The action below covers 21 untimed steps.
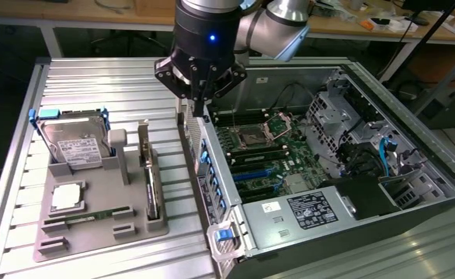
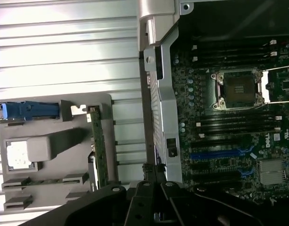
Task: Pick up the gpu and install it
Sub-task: 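Reach for the gpu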
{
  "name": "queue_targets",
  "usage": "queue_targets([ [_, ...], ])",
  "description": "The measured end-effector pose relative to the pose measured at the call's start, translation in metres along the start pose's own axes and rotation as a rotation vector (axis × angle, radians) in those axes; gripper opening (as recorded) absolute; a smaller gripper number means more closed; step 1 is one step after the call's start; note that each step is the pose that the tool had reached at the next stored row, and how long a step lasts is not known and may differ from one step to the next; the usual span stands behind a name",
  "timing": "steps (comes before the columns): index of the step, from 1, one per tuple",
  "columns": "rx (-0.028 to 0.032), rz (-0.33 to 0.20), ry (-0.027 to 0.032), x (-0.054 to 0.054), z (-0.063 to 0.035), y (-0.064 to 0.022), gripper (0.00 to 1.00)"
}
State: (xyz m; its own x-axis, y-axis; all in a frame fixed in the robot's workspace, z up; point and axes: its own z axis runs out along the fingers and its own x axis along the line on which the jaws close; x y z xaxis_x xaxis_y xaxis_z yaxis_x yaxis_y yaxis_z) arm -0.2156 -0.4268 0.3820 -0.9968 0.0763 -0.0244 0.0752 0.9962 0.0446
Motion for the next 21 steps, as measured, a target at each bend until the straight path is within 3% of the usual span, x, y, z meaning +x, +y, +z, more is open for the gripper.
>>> queue_targets([
  [21, -0.0001, 0.0, -0.0001, 0.007, -0.0016, -0.0389, 0.11],
])
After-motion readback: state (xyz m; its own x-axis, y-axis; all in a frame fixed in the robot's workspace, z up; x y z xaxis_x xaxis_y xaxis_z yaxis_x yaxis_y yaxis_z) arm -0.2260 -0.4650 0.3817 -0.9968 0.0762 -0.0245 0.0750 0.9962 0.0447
